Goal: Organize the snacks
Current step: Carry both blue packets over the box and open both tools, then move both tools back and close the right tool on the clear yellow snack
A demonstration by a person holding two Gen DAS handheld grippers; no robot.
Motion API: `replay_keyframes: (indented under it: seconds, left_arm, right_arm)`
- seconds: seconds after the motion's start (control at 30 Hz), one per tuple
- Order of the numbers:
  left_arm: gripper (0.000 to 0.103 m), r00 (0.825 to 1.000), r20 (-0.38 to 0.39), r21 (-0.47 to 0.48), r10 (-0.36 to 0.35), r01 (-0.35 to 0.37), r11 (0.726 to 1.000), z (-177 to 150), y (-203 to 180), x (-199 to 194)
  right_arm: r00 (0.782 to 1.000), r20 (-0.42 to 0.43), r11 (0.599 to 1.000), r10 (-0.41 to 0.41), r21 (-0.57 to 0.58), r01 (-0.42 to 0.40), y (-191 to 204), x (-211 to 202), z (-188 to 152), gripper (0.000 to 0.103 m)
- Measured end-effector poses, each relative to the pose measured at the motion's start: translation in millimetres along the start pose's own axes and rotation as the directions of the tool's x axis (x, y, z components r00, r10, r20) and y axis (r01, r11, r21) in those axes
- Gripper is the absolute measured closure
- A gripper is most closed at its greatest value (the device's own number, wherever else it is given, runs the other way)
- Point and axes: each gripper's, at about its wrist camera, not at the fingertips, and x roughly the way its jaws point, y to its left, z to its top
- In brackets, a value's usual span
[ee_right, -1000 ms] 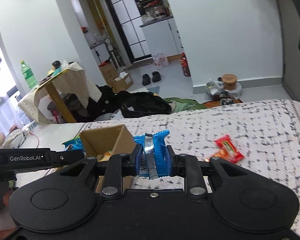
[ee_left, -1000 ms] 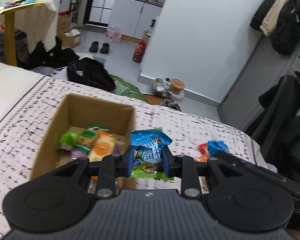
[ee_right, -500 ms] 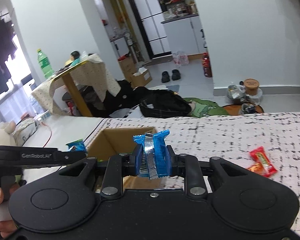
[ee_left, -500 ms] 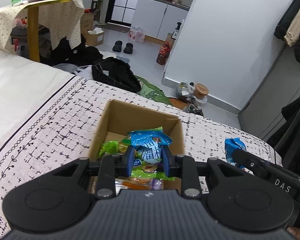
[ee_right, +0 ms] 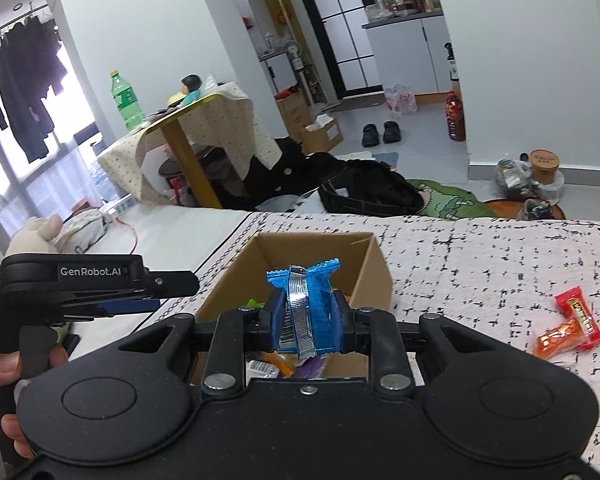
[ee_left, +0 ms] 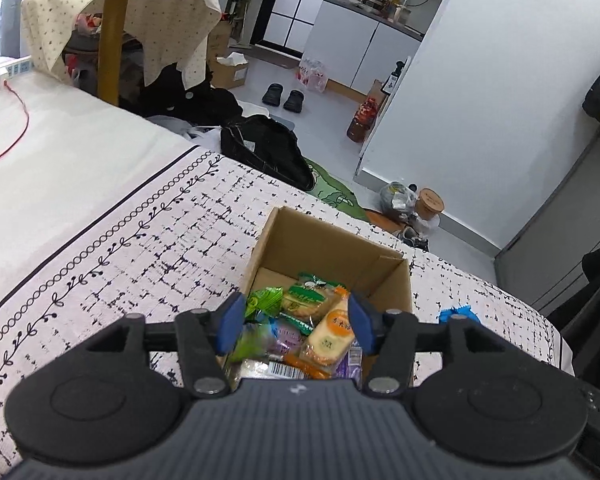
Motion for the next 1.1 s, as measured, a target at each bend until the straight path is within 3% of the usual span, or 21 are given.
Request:
replay_keyframes:
  seconds: [0.3,0.63,0.83,1.1]
  left_arm:
    - [0.034,1.0,-0.001,-0.016,0.004,-0.004,1.0,-5.9,3.4,-6.1]
    - [0.022,1.0,-0.021,-0.027,0.004,-0.005,1.0,-14.0,-4.3,-3.6]
    - [0.012,0.999,-0.043,0.0,-0.015,0.015,1.0,-24.3,-21.5,1.8]
    - [0.009,0.995,-0.075,0.039,-0.064,0.067,0.997,-40.4,-52.0,8.3]
  right_arm:
    - [0.996,-0.05,0.997,0.072,-0.004,-0.072,8.3,5.2,-5.3,0.075]
    - [1.0,-0.007,0.995,-0.012,0.1,0.013,-30.7,-20.4,-9.3,0.072]
    - [0.998,0.002,0.986,-0.07,0.152,0.069,-58.0,-40.9,-22.3,0.063]
    - [0.99,0.007,0.972,-0.14,0.19,0.136,-87.7,-66.7,-36.3,0.049]
